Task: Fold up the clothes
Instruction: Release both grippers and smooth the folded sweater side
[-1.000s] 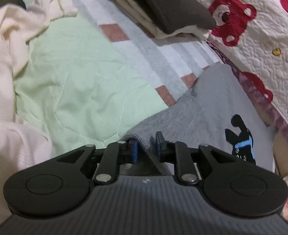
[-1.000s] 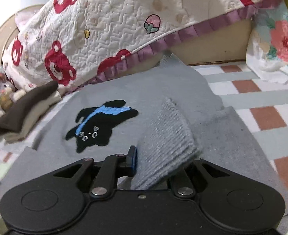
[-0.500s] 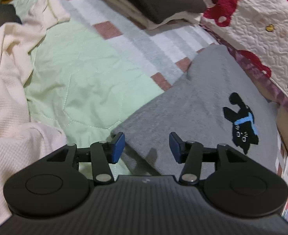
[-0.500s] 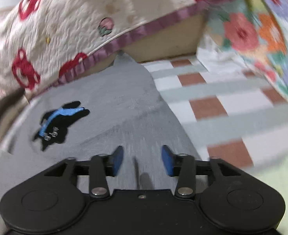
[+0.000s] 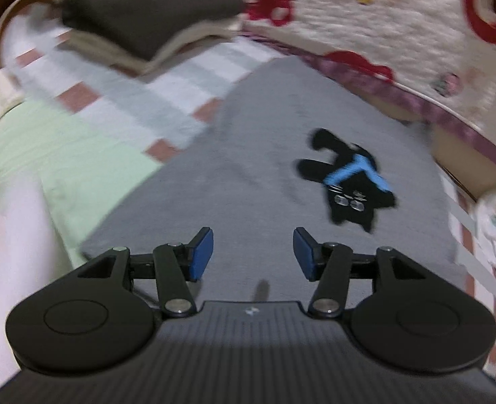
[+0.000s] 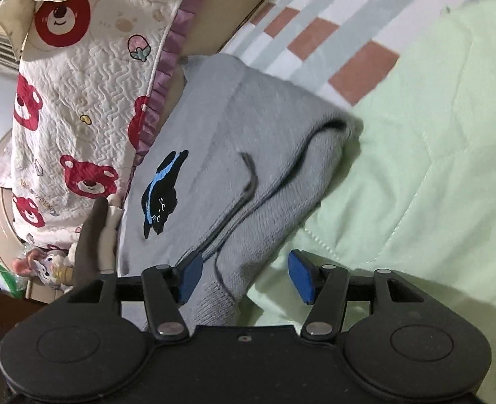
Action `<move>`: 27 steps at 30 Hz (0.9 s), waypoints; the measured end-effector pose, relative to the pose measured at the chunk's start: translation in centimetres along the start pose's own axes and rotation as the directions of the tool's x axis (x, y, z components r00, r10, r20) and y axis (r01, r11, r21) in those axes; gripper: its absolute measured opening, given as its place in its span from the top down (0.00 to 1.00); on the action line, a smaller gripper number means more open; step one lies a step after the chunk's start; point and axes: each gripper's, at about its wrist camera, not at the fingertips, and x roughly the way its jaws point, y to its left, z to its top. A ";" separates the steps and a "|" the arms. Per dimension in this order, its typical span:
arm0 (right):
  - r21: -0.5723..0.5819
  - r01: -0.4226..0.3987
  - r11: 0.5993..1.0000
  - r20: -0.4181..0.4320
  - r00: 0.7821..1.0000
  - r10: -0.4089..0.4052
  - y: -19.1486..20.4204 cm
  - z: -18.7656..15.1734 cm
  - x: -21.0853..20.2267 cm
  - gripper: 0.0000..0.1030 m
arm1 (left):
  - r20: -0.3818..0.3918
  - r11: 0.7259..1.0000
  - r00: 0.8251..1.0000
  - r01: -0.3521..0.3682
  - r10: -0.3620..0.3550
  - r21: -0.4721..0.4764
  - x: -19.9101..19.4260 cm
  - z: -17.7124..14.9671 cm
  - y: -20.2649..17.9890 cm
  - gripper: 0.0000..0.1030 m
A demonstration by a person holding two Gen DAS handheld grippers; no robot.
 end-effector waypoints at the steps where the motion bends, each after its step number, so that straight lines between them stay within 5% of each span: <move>1: -0.002 -0.001 1.000 0.003 1.000 0.001 0.1 -0.1 0.4 0.38 | 0.000 1.000 1.000 0.006 -0.006 0.018 0.1 0.0 -0.6 0.50; 8: 0.009 0.003 1.000 0.022 1.000 -0.003 0.8 0.3 1.6 0.36 | -0.064 0.973 0.997 -0.035 0.051 0.229 2.4 2.3 -2.4 0.49; 11: -0.045 0.053 0.998 -0.018 0.998 -0.054 1.0 0.9 3.3 0.36 | -0.004 0.920 0.997 -0.065 0.072 0.385 3.1 4.2 -2.0 0.49; 15: 0.027 0.049 0.998 -0.005 0.999 -0.049 0.9 1.2 3.8 0.32 | 0.078 0.834 0.996 -0.067 0.029 0.547 2.4 7.5 0.6 0.42; 19: 0.050 0.040 0.998 0.023 0.999 -0.041 0.9 1.2 4.1 0.32 | -0.051 0.879 0.999 0.033 -0.009 0.476 4.2 9.9 6.1 0.39; 24: 0.139 0.041 0.989 0.138 0.989 -0.060 1.1 2.1 3.7 0.32 | -0.193 0.974 0.979 0.107 -0.068 0.198 6.3 8.4 13.9 0.34; 27: 0.088 0.096 0.992 0.117 0.988 -0.106 2.2 2.3 4.7 0.32 | -0.234 0.982 0.961 0.171 -0.150 0.075 6.9 7.0 16.8 0.35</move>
